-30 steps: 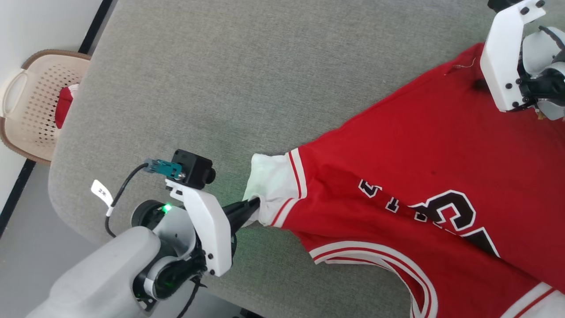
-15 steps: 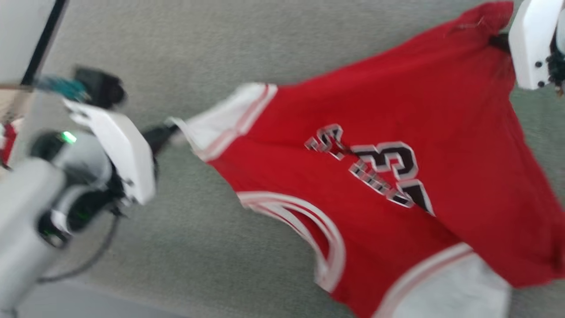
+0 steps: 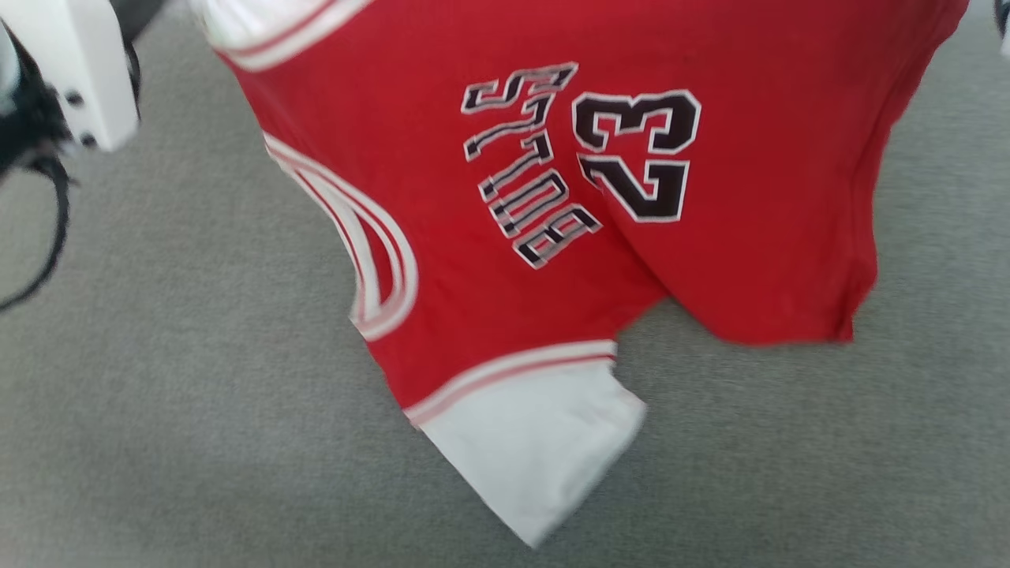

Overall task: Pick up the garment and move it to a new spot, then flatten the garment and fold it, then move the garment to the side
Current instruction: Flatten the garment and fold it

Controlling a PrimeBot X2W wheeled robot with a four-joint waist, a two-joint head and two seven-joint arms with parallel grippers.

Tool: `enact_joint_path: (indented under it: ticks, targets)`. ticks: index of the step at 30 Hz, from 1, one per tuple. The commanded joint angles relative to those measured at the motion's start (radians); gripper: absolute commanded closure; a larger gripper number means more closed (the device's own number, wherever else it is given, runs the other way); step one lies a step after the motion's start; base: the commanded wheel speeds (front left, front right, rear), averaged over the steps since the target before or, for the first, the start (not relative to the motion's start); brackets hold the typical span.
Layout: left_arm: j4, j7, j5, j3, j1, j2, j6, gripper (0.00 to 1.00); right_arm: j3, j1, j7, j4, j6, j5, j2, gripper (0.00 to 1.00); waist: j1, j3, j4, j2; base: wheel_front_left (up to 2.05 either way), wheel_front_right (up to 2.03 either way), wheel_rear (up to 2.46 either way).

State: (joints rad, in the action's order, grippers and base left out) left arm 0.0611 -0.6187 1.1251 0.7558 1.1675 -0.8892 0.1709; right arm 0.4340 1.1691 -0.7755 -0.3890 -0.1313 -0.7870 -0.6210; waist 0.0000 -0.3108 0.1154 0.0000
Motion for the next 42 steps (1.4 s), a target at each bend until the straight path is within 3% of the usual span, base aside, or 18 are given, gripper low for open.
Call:
enact_joint_path:
  ticks: [1, 7, 12, 19, 22, 23, 27, 30, 35, 42]
  targets:
    - [0.028, -0.016, -0.014, 0.001, 0.041, 0.006, -0.014, 1.00, -0.028, -0.013, -0.015, 0.016, 0.001, 0.018, 0.003, 1.00, 0.0000, 0.026, -0.030, 0.0000, 0.00, 0.00, 0.00]
    - [0.153, -0.039, -0.045, 0.008, 0.169, 0.068, -0.072, 1.00, -0.143, -0.004, -0.045, 0.063, 0.001, 0.095, 0.058, 1.00, 0.0000, 0.032, -0.058, 0.0000, 0.00, 0.00, 0.00]
    - [0.309, 0.043, -0.096, 0.006, 0.270, 0.146, -0.122, 1.00, -0.202, 0.038, 0.006, 0.042, 0.001, 0.202, 0.128, 1.00, 0.0000, 0.009, -0.072, 0.0000, 0.00, 0.00, 0.00]
    - [0.552, 0.314, -0.231, 0.005, 0.435, 0.268, -0.187, 1.00, -0.248, 0.182, 0.285, -0.142, 0.001, 0.432, 0.229, 1.00, 0.0000, -0.058, -0.089, 0.0000, 0.00, 0.00, 0.00]
    - [0.642, 0.492, -0.310, 0.004, 0.509, 0.308, -0.190, 1.00, -0.279, 0.250, 0.475, -0.233, 0.001, 0.554, 0.272, 1.00, 0.0000, -0.083, -0.092, 0.0000, 0.00, 0.00, 0.00]
    - [0.642, 0.492, -0.310, 0.004, 0.509, 0.308, -0.190, 1.00, -0.279, 0.250, 0.475, -0.233, 0.001, 0.554, 0.272, 1.00, 0.0000, -0.083, -0.092, 0.0000, 0.00, 0.00, 0.00]
    - [0.728, 0.737, -0.393, 0.005, 0.572, 0.346, -0.179, 1.00, -0.335, 0.309, 0.709, -0.343, 0.001, 0.697, 0.325, 1.00, 0.0000, -0.102, -0.086, 0.0000, 0.00, 0.00, 0.00]
    - [0.781, 0.847, -0.421, -0.001, 0.586, 0.370, -0.192, 1.00, -0.346, 0.320, 0.794, -0.430, 0.001, 0.769, 0.352, 1.00, 0.0000, -0.106, -0.078, 0.0000, 0.00, 0.00, 0.00]
    - [0.857, 0.867, -0.418, 0.038, 0.496, 0.392, -0.267, 1.00, -0.288, 0.275, 0.784, -0.575, 0.001, 0.764, 0.384, 1.00, 0.0000, -0.094, -0.063, 0.0000, 0.00, 0.00, 0.00]
    - [0.858, 0.672, -0.292, 0.129, 0.305, 0.404, -0.301, 1.00, -0.140, 0.161, 0.687, -0.662, 0.001, 0.587, 0.410, 1.00, 0.0000, -0.067, -0.045, 0.0000, 0.00, 0.00, 0.00]
